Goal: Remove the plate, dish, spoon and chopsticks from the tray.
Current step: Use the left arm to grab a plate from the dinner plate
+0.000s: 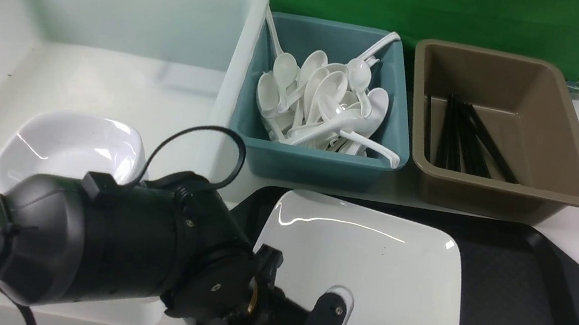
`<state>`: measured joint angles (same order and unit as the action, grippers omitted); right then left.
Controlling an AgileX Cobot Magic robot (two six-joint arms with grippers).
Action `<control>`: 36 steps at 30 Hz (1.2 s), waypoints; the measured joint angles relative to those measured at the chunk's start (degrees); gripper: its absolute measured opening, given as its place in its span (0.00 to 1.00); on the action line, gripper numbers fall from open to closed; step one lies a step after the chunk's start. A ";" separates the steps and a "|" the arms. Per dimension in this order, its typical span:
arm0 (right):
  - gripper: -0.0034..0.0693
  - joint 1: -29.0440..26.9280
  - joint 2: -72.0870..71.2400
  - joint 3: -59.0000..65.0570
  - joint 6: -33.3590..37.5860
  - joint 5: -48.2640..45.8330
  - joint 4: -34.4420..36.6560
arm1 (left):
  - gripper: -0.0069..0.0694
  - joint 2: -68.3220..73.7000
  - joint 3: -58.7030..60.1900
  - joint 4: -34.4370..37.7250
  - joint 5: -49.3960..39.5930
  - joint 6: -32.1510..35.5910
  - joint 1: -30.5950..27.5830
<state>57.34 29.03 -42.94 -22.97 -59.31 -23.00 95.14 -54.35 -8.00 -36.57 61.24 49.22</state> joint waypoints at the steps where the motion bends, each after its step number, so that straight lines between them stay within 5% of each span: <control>1: 0.32 0.00 0.00 0.00 0.00 0.00 0.02 | 0.68 0.23 0.54 -0.25 0.74 0.66 0.00; 16: 0.32 0.00 0.00 0.11 0.00 0.00 1.40 | 0.66 2.88 2.58 -8.76 8.19 1.39 0.00; 23: 0.32 0.00 0.00 0.11 0.00 0.00 1.79 | 0.37 3.47 2.65 -9.05 10.92 -0.14 0.00; 31: 0.32 0.00 0.00 0.20 0.05 0.00 1.91 | 0.30 2.01 2.62 -9.62 12.65 -3.04 1.07; 36: 0.32 0.00 0.00 0.20 0.05 0.24 1.93 | 0.16 -5.34 2.62 -7.75 10.43 -5.83 6.62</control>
<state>57.34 29.03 -42.74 -22.92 -59.07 -21.08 89.80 -51.73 -15.75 -26.14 55.41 55.84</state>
